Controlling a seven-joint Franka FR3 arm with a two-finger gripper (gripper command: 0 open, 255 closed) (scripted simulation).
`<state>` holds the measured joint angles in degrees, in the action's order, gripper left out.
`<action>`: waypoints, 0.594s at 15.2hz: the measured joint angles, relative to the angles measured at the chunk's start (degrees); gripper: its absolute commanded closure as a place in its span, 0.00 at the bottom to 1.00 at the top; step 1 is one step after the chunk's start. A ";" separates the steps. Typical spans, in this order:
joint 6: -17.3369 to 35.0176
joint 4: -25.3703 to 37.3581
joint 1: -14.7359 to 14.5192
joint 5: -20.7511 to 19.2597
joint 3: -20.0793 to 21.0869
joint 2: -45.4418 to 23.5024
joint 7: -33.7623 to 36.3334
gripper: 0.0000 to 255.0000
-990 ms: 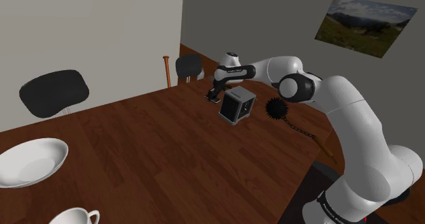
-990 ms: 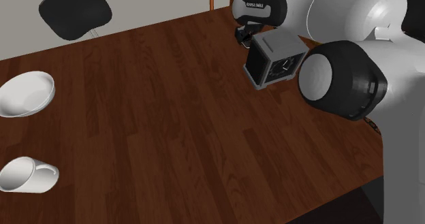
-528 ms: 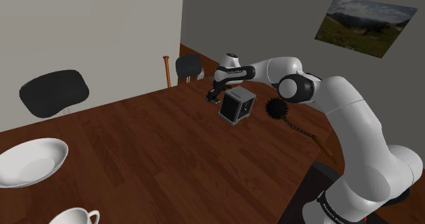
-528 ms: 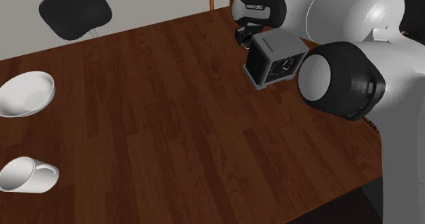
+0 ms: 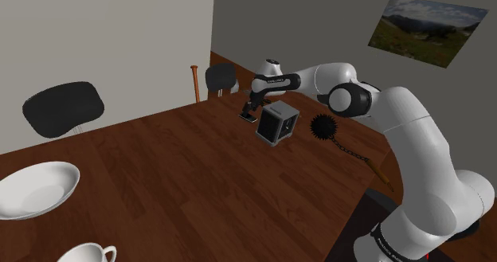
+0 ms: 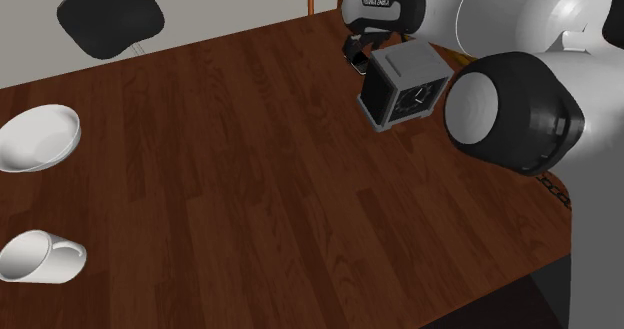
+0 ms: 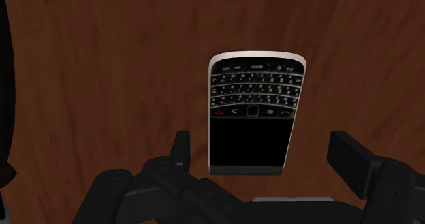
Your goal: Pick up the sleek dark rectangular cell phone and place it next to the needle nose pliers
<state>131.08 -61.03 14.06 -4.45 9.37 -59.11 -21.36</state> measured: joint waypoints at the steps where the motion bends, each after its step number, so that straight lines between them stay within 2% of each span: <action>1: -0.51 -0.79 0.30 0.09 0.10 1.32 -0.14 0.00; 4: -1.03 -3.06 0.62 0.23 0.27 4.16 -0.06 0.00; 9: -1.03 -3.62 0.75 0.26 0.30 4.65 -0.12 0.00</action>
